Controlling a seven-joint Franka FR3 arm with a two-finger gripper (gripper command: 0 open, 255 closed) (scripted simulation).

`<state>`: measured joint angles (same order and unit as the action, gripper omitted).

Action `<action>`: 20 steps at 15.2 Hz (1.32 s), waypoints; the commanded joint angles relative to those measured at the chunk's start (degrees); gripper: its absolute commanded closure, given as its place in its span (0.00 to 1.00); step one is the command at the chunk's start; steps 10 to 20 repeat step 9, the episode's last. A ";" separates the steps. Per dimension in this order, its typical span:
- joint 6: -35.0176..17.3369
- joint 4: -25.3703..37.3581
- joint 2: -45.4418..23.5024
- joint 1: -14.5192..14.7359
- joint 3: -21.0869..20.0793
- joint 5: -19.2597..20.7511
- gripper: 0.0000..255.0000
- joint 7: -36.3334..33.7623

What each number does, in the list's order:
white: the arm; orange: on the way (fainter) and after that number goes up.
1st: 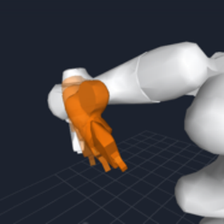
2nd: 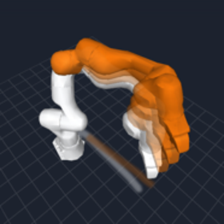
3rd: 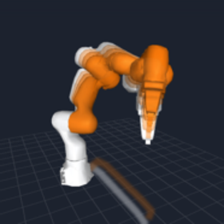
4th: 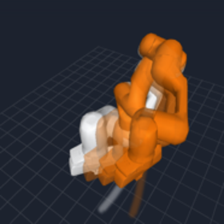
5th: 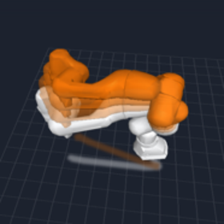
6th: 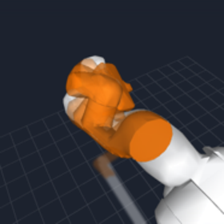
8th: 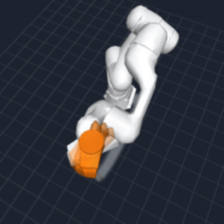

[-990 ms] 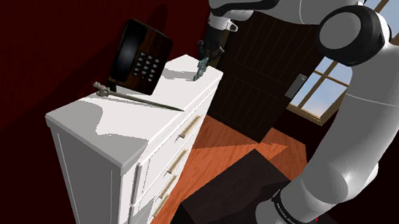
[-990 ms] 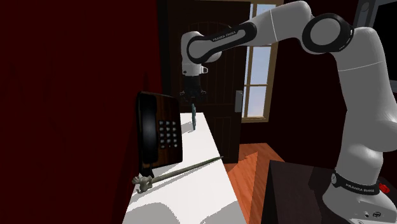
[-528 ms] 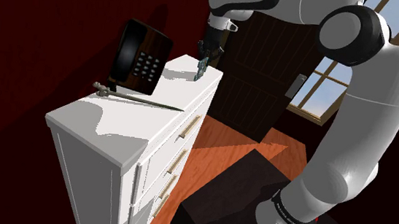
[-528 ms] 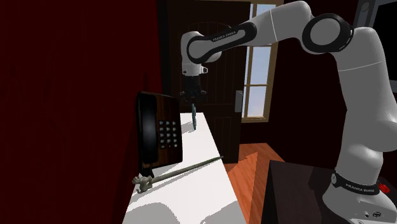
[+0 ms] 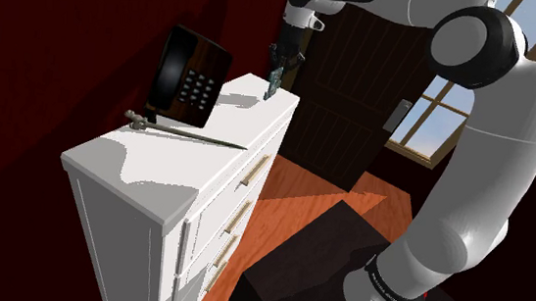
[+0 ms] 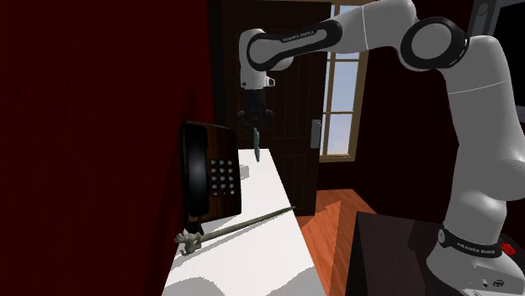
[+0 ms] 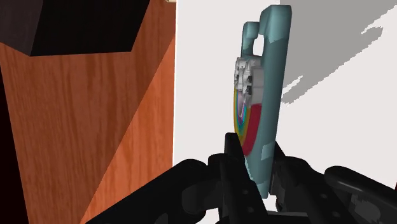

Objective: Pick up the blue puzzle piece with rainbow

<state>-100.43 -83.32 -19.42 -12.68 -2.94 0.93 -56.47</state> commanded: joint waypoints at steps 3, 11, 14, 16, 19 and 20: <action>3.18 3.35 -0.17 0.09 -0.04 0.01 1.00 -0.06; 6.56 7.09 -0.53 0.13 -0.05 0.02 1.00 -0.06; 6.56 7.09 -0.53 0.13 -0.05 0.02 1.00 -0.06; 6.56 7.09 -0.53 0.13 -0.05 0.02 1.00 -0.06; 6.56 7.09 -0.53 0.13 -0.05 0.02 1.00 -0.06; 6.56 7.09 -0.53 0.13 -0.05 0.02 1.00 -0.06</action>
